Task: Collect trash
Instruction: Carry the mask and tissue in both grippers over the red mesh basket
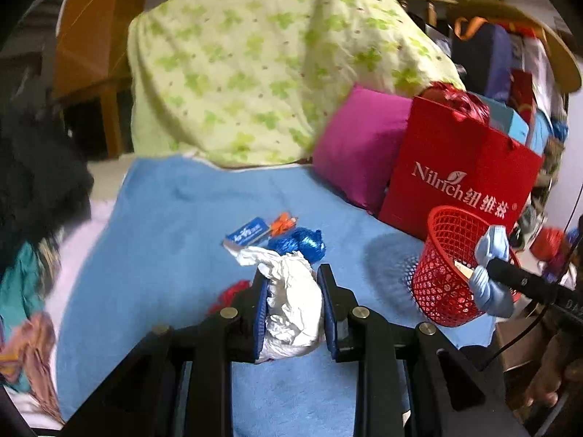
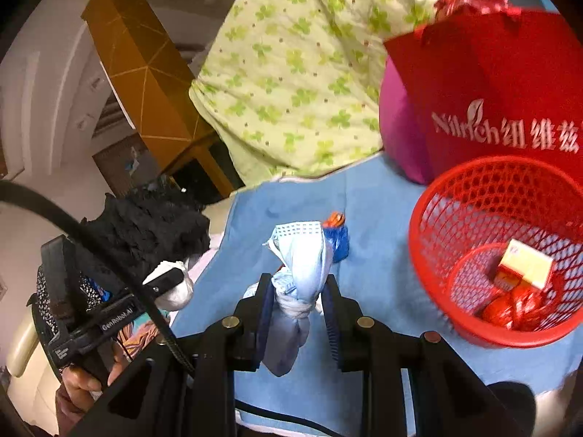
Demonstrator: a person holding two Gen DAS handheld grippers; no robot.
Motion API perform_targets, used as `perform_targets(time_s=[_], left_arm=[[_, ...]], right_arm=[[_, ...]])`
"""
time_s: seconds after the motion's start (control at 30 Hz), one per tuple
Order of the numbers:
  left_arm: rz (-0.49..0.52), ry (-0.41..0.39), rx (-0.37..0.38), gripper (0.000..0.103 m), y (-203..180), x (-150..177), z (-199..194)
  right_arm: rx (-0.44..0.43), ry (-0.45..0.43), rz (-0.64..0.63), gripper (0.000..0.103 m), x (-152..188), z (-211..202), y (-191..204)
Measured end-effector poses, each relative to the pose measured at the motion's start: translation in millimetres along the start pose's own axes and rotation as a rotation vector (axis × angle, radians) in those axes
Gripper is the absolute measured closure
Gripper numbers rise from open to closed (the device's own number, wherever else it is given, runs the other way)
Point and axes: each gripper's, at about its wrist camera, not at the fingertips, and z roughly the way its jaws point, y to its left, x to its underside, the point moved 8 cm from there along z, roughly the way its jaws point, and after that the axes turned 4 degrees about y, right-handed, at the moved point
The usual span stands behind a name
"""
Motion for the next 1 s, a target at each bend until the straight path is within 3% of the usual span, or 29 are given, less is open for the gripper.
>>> perform_targets(time_s=[0.37,1.0], left_arm=[[0.135,-0.021,-0.064,0.075,-54.3,-15.8,-5.8],[0.242,-0.025,-0.056,0.075,-114.5,-23.7,5.9]], right_arm=[[0.034,-0.084,0.012,0.074,-15.2,-35.5,-16.1],[0.062,-0.147,0.086,0.074,-21.9,-65.5,-56.0]])
